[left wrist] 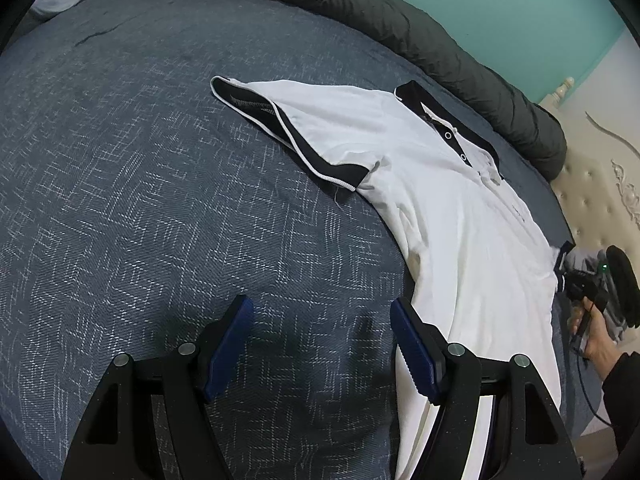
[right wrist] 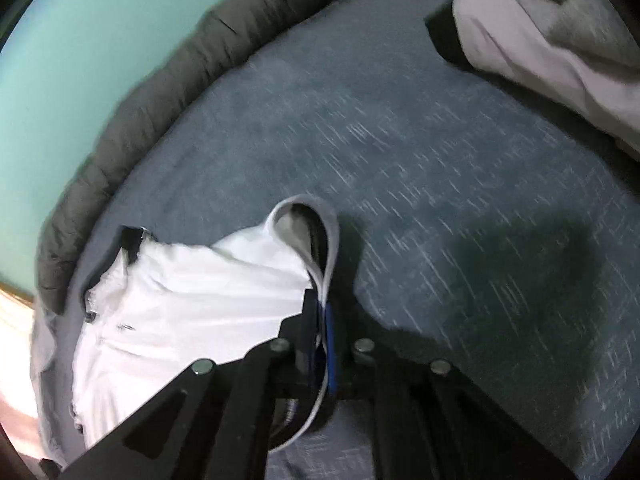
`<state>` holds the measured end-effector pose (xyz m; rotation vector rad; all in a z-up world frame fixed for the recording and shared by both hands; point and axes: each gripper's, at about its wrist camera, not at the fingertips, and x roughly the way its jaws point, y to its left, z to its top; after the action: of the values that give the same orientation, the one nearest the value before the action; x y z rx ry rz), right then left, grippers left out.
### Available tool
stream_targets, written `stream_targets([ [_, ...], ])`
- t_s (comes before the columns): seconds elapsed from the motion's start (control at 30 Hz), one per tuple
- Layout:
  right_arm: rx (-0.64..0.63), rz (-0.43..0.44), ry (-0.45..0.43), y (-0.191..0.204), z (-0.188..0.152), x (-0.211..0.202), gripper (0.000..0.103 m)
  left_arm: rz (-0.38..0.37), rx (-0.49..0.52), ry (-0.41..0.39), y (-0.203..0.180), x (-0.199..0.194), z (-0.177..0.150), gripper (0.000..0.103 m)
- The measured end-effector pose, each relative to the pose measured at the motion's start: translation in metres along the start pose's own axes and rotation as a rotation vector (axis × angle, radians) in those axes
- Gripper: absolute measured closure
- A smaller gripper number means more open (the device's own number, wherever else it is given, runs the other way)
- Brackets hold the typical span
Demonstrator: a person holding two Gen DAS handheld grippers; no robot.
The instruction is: Fold clothes
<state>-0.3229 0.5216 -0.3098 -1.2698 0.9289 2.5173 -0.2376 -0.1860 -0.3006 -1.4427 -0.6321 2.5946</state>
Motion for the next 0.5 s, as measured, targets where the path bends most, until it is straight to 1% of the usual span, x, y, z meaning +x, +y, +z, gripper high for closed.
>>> stream_targets([
  [0.03, 0.003, 0.007, -0.007, -0.001, -0.001, -0.002, 0.097, 0.000, -0.001, 0.000, 0.000, 0.000, 0.000, 0.028],
  [0.07, 0.005, 0.013, -0.015, -0.001, -0.001, -0.004, 0.091, -0.001, -0.001, 0.000, -0.001, 0.000, 0.001, 0.028],
  [0.1, 0.013, 0.011, -0.022, -0.003, -0.001, -0.007, 0.077, -0.001, 0.000, 0.000, -0.001, 0.000, 0.001, 0.028],
  [0.17, 0.032, 0.031, -0.045, -0.006, -0.002, -0.017, 0.065, -0.002, 0.000, 0.000, -0.002, -0.001, 0.001, 0.028],
  [0.27, 0.060, 0.076, -0.079, -0.007, -0.005, -0.031, 0.065, -0.006, -0.004, 0.000, -0.002, -0.002, 0.002, 0.028],
  [0.4, -0.030, 0.142, -0.054, 0.018, -0.010, -0.038, 0.065, -0.012, -0.006, 0.000, -0.003, -0.003, 0.001, 0.028],
  [0.5, -0.067, 0.135, -0.008, 0.039, -0.012, -0.029, 0.065, -0.013, -0.007, 0.000, -0.004, -0.004, -0.001, 0.028],
])
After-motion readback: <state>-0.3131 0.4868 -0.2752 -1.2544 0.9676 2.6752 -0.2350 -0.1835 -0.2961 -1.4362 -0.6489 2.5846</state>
